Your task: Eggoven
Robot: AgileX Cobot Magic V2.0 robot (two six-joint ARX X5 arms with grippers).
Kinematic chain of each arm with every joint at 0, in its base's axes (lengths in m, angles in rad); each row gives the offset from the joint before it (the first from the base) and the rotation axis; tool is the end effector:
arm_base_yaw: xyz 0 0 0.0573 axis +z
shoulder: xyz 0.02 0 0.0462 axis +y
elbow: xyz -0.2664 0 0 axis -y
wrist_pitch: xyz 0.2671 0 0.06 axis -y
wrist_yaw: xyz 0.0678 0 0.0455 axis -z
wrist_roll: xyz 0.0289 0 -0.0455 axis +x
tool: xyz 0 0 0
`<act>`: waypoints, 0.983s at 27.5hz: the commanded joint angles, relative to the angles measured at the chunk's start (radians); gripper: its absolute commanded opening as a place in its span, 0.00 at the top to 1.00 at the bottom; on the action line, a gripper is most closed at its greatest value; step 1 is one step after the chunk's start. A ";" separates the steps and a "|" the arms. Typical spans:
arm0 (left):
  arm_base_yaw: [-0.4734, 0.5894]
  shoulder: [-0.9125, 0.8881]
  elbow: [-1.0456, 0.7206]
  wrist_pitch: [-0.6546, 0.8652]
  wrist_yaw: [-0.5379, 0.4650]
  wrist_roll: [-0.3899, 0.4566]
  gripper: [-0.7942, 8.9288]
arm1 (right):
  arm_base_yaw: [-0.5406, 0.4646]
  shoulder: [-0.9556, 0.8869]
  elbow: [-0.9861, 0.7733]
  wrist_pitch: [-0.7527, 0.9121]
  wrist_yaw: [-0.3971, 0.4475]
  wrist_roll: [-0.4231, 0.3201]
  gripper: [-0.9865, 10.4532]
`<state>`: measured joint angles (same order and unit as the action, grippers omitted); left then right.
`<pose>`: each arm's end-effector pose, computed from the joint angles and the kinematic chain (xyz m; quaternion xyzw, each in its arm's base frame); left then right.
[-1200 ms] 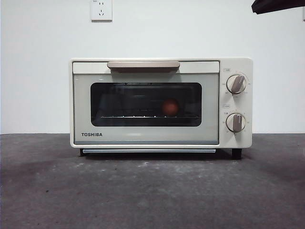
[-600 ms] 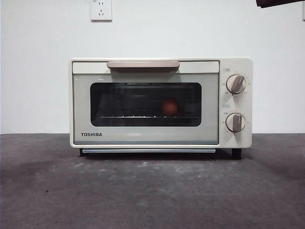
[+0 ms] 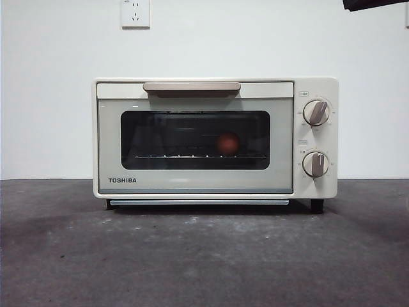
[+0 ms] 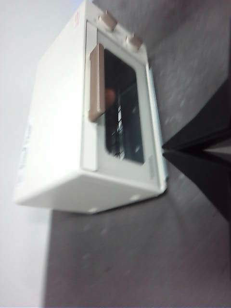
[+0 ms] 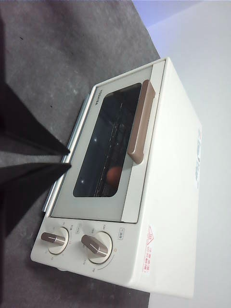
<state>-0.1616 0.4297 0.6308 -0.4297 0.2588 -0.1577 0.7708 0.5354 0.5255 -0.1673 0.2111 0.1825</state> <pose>0.1180 -0.0267 0.3049 -0.0821 0.1299 -0.1977 0.9682 0.1141 0.1023 0.2798 0.0457 0.1028 0.2669 0.9571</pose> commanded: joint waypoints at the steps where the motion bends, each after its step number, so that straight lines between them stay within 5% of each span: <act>1: 0.010 -0.034 -0.015 0.068 -0.084 0.131 0.91 | 0.008 0.003 0.004 0.011 0.003 -0.010 0.91; 12: 0.073 -0.299 -0.394 0.452 -0.373 0.224 0.91 | 0.008 0.003 0.004 0.011 0.003 -0.010 0.91; 27: 0.117 -0.427 -0.610 0.334 -0.373 0.195 0.91 | 0.008 0.003 0.004 0.010 0.003 -0.010 0.91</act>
<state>-0.0460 0.0048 0.0322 -0.1020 -0.1093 0.0494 0.7708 0.5354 0.5255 -0.1673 0.2115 0.1825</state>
